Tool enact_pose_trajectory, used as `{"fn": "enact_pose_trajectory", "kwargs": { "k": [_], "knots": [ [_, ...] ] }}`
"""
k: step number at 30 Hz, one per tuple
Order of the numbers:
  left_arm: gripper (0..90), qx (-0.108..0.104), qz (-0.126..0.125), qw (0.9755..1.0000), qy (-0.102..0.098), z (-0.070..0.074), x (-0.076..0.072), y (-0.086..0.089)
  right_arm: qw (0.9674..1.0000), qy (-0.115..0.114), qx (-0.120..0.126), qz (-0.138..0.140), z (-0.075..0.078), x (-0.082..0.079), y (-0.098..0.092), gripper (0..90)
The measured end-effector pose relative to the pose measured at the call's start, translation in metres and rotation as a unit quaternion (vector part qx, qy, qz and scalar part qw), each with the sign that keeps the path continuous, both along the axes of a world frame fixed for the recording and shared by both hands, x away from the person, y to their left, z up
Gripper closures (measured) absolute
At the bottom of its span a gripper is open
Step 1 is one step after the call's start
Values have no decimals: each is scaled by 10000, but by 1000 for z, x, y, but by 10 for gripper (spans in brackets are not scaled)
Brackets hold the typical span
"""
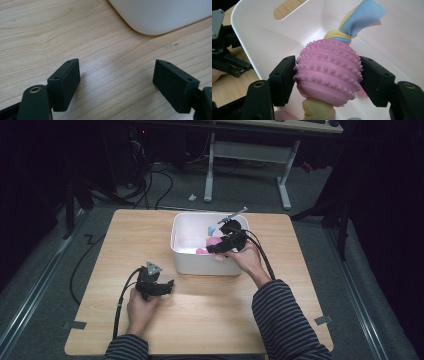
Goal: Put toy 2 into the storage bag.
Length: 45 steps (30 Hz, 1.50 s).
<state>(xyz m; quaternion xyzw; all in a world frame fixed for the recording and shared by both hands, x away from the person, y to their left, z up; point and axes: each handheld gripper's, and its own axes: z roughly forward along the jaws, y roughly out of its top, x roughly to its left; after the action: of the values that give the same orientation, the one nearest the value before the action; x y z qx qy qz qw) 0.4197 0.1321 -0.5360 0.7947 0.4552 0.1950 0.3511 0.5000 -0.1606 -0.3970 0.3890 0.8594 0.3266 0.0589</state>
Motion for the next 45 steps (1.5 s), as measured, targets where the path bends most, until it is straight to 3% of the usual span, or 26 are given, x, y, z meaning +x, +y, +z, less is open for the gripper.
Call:
{"fn": "enact_pose_trajectory", "kwargs": {
  "k": [4, 8, 13, 21, 29, 36, 45],
  "knots": [
    [220, 1, -1, 10000, 3, 0, 0, 0, 10000, -31, -79, 16, -2, 0, 0, 325],
    [221, 4, -5, 10000, 9, 0, 0, 0, 10000, 64, 49, -52, -1, 0, -2, 294],
    [220, 1, 0, 10000, 2, 0, 0, 0, 9998, -115, 49, -125, 3, -5, -7, 287],
    [220, 1, 0, 10000, 1, 0, 0, 0, 9982, -344, 288, -385, 12, -17, -33, 303],
    [220, 0, 5, 10000, 1, 0, 0, 0, 9922, -1019, 459, -560, 22, -53, -64, 336],
    [220, 0, 8, 10000, 0, 0, 0, 0, 9865, -1338, 674, -664, 23, -86, -93, 348],
    [220, 2, 11, 10000, 0, 0, 0, 0, 9850, -1372, 691, -791, 19, -109, -119, 350]
  ]
}}
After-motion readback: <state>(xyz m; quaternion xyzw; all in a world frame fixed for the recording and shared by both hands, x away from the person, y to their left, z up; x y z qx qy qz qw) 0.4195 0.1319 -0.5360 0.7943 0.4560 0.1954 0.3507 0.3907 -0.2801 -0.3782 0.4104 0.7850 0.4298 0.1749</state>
